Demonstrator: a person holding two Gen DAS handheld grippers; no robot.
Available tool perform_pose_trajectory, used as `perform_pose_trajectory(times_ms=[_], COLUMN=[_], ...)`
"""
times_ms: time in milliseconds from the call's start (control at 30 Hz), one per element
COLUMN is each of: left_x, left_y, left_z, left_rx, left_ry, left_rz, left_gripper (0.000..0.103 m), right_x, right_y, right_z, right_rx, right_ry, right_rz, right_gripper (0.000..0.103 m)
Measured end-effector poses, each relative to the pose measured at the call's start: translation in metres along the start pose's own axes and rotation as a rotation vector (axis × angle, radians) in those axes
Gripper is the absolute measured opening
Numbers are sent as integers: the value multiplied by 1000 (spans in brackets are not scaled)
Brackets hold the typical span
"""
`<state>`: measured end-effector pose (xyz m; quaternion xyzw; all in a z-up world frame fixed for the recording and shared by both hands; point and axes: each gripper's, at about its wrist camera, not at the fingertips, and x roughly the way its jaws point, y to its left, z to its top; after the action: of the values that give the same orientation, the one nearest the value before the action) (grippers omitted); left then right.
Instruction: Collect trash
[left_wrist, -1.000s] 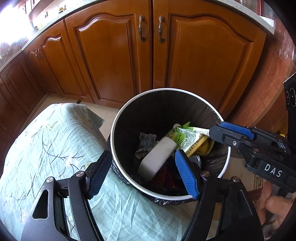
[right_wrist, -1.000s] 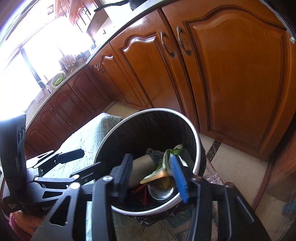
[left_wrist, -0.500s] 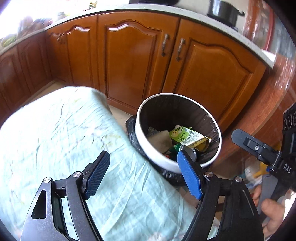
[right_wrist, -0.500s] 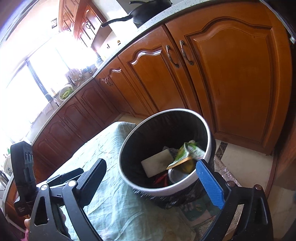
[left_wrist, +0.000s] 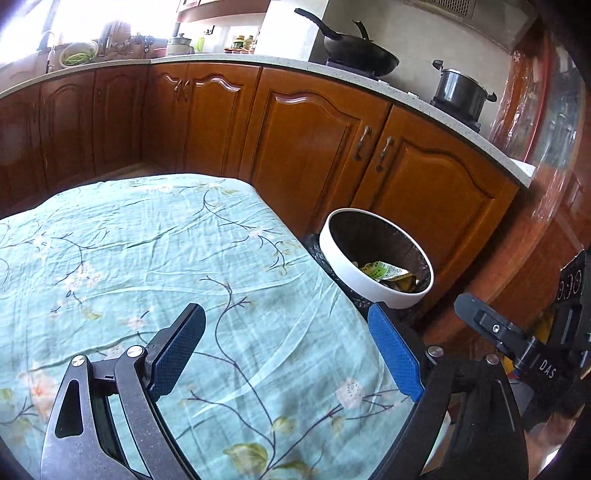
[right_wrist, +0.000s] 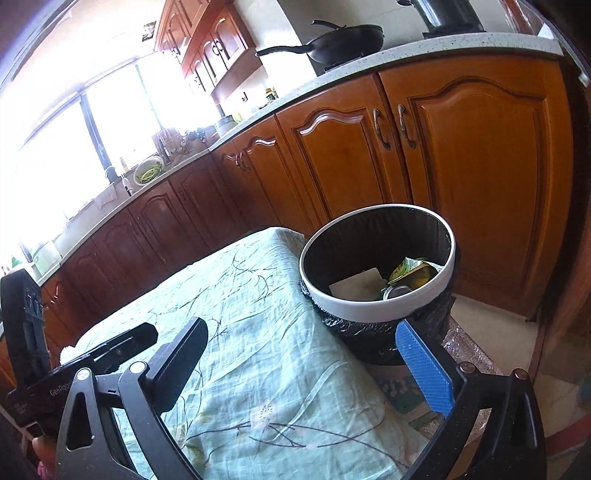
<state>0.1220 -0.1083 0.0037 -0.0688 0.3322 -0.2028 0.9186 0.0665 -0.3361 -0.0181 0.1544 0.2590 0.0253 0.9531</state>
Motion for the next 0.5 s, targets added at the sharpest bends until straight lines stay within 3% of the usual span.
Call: perform_pose_trajectory(times_ms=[133, 233, 333, 500], left_x=[-27, -47, -68, -80], left_y=[3, 5, 8, 15], left_z=[-7, -10, -13, -27], left_rx=[29, 37, 47, 57], left_ry=[-62, -108, -170, -236], left_rz=[32, 40, 67, 143], left_gripper=[92, 93, 103, 103], right_x=[-21, -43, -57, -43], right_y=[23, 43, 60, 71], right_z=[-2, 3, 2, -16], right_rx=[-69, -141, -224, -279], right_ry=[-64, -168, -271, -272], right_rz=[-19, -55, -105, -137], right_gripper=[103, 103, 103, 103])
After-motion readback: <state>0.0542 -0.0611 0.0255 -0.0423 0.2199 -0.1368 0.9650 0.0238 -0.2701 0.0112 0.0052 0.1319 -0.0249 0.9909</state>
